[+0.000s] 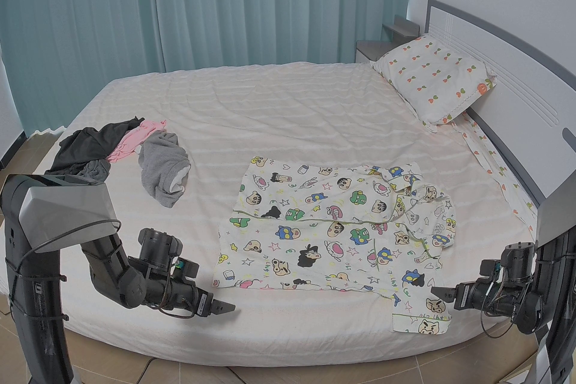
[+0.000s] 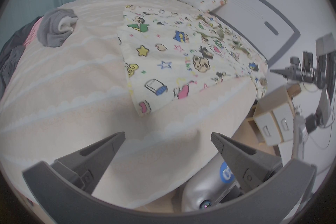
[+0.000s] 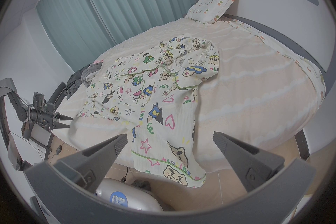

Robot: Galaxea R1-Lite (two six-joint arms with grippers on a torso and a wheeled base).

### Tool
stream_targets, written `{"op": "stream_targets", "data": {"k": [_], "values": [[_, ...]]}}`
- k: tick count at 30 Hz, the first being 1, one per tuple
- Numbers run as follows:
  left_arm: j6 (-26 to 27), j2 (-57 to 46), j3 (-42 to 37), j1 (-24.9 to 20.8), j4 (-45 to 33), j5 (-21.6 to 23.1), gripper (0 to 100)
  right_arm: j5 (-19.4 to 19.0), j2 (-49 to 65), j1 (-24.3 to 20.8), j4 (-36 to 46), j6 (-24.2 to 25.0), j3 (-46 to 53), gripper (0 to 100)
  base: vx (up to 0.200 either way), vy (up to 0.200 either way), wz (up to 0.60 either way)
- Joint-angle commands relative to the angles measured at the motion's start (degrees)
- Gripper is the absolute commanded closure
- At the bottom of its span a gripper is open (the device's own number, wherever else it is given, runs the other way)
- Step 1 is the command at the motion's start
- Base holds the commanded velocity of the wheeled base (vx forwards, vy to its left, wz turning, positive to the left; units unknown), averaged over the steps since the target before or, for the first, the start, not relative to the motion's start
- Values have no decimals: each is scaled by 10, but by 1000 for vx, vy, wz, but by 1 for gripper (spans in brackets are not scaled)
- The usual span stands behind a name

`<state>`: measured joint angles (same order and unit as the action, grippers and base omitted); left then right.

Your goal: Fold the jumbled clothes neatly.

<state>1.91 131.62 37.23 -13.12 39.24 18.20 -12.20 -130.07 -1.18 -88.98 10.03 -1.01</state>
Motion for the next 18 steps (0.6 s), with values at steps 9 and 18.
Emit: {"op": "stream_targets", "data": {"k": [9,18], "values": [[-129,16,89,-22,0,-7,0,0,0,0,-5,0,8,0,0,0,0],[-136,68,132,-48,-2,-74,0,0,2,-1,-5,0,8,0,0,0,0]]}}
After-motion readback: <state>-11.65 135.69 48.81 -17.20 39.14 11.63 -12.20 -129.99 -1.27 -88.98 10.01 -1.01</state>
